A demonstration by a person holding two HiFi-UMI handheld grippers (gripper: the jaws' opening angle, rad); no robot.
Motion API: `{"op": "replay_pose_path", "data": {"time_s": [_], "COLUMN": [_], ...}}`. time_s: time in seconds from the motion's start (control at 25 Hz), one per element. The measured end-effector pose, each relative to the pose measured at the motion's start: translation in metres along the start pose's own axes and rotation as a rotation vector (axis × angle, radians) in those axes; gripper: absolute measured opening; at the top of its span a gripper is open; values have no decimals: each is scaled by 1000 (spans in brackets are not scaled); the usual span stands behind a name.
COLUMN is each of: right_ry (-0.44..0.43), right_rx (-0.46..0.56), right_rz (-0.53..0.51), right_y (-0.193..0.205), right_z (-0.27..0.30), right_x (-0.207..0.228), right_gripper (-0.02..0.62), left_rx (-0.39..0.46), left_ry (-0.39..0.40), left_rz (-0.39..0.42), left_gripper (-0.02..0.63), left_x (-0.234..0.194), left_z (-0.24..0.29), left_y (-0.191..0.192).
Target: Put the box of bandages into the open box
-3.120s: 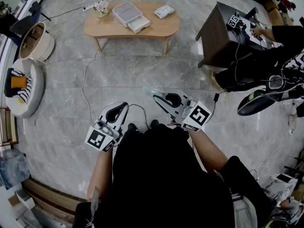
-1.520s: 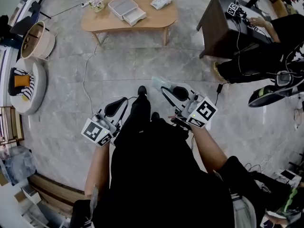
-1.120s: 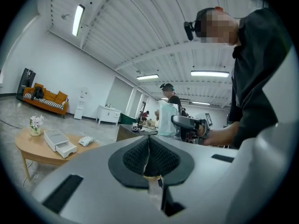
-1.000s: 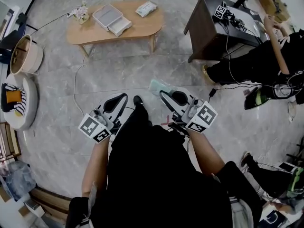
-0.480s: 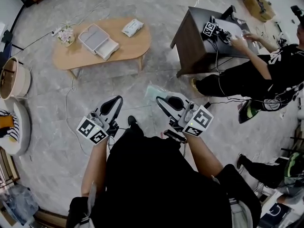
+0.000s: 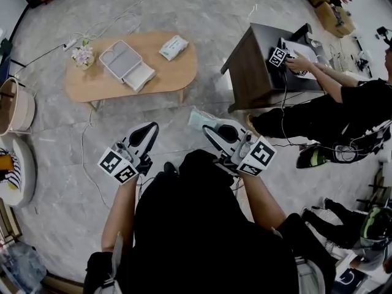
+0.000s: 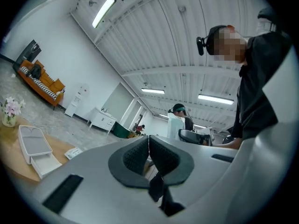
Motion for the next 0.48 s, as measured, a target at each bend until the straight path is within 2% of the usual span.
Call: {"op": "replay_pose_path", "data": {"time_s": [0.28, 0.48], "right_ry": [-32, -142], "right_rx": [-2, -8], "right_rz": [46, 75], "right_y": [0, -7], "right_z": [43, 91], "right_x": [81, 140], "right_gripper": [32, 32], "left_rx": [-19, -1], "left_ry": [-67, -165], "left_rz": [5, 21], "left_gripper": [18, 18], "left_x": [-51, -86], "left_z": [31, 59], "left_y": [-9, -22]}}
Point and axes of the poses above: the fingertips, and each gripper's own axes: z forward along the fingers, x to its right, y out of its underside, the point moved 8 cm from there along -z, backward along the fingers, and after that the axes turned 9 degrees about x, right-handed, at the moved point
